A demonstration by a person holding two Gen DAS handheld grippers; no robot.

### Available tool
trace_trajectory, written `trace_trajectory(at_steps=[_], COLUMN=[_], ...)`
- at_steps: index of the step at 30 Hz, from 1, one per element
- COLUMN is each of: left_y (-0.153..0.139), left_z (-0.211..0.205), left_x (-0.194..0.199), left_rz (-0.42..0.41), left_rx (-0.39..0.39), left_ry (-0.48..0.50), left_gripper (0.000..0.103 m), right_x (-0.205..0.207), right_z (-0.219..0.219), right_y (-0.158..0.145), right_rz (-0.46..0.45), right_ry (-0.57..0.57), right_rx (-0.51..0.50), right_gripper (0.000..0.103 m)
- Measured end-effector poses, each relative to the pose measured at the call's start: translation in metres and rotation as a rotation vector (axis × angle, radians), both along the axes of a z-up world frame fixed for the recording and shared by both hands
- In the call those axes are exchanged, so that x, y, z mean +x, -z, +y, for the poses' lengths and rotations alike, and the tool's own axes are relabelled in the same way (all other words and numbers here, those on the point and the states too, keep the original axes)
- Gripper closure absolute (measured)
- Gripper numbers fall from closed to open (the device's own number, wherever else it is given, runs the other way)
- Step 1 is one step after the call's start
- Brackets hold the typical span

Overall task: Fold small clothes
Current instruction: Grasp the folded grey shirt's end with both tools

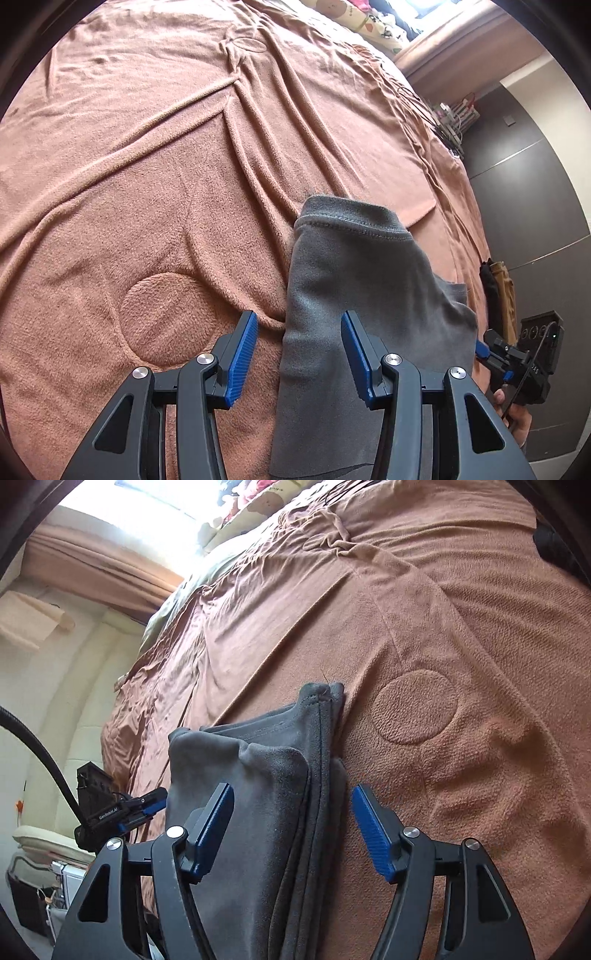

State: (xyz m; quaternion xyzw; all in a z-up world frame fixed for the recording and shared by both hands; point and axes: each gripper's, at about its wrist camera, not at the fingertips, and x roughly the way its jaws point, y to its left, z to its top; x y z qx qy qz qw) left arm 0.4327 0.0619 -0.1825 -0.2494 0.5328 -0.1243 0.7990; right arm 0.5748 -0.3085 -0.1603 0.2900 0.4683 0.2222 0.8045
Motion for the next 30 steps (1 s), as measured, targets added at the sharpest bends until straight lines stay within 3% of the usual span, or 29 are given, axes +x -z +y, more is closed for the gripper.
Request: trace_trajectory(at_steps=[9, 11, 13, 15, 19, 21, 22, 30], left_y=[0.008, 0.011, 0.012, 0.01, -0.006, -0.009, -0.008, 0.012], left_z=[-0.002, -0.004, -0.006, -0.007, -0.011, -0.011, -0.009, -0.003], left_x=[0.015, 0.019, 0.022, 0.024, 0.027, 0.029, 0.03, 0.041], left_rz=[0.014, 0.014, 0.017, 0.02, -0.023, -0.028, -0.021, 0.028], left_rx=[-0.047, -0.043, -0.048, -0.06, -0.064, -0.038, -0.037, -0.056], left_ry=[0.015, 0.018, 0.021, 0.017, 0.032, 0.037, 0.038, 0.049], left_gripper=[0.054, 0.054, 0.057, 0.067, 0.067, 0.067, 0.067, 0.063], right_x=[0.026, 0.033, 0.038, 0.038, 0.028, 0.026, 0.024, 0.022], right_z=[-0.002, -0.003, -0.002, -0.002, -0.004, -0.009, -0.011, -0.014], right_y=[0.028, 0.032, 0.035, 0.032, 0.021, 0.026, 0.028, 0.036], right_rz=[0.043, 0.044, 0.059, 0.048, -0.012, 0.007, 0.018, 0.05], right_ry=[-0.042, -0.041, -0.043, -0.057, -0.08, -0.072, -0.069, -0.1], right_rx=[0.125, 0.154, 0.127, 0.104, 0.083, 0.065, 0.062, 0.119], right_gripper=[0.038, 0.047, 0.073, 0.076, 0.074, 0.064, 0.059, 0.054])
